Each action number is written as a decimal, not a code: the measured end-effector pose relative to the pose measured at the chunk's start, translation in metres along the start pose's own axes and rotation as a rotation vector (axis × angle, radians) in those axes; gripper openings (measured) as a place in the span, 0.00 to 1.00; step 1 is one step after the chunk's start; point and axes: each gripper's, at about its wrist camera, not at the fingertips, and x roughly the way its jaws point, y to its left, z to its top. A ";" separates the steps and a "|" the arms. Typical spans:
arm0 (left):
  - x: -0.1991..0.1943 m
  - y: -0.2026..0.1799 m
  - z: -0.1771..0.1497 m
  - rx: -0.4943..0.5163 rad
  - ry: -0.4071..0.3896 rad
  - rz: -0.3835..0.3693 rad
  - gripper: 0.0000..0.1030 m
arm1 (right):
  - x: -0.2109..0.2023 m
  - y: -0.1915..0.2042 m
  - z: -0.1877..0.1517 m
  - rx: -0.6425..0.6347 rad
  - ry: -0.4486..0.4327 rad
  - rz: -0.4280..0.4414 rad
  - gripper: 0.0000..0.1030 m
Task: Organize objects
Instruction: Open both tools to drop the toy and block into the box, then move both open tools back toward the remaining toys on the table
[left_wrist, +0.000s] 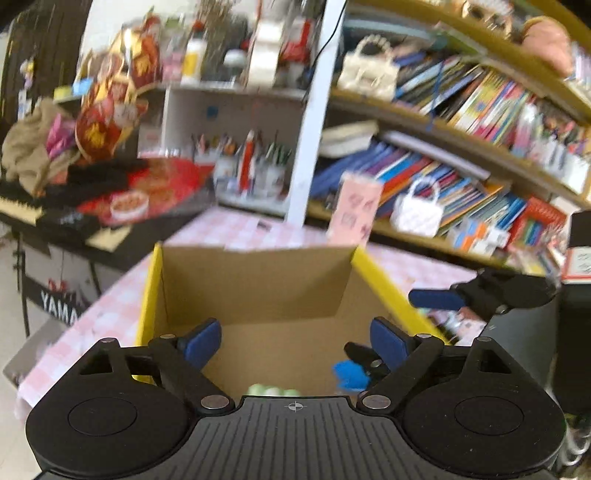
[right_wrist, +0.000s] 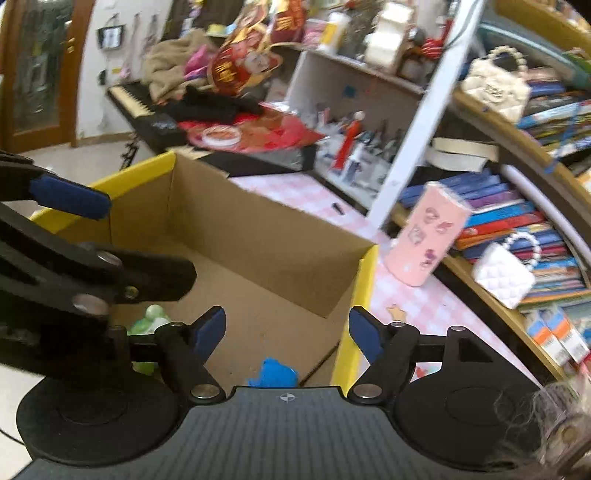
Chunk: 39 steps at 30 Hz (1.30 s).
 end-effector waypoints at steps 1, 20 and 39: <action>-0.008 -0.002 0.001 0.003 -0.017 -0.003 0.87 | -0.007 0.001 0.000 0.009 -0.007 -0.017 0.70; -0.099 0.008 -0.070 -0.132 0.055 0.043 0.88 | -0.128 0.066 -0.085 0.296 0.077 -0.139 0.71; -0.134 -0.019 -0.135 -0.066 0.182 0.029 0.88 | -0.170 0.098 -0.144 0.398 0.188 -0.162 0.74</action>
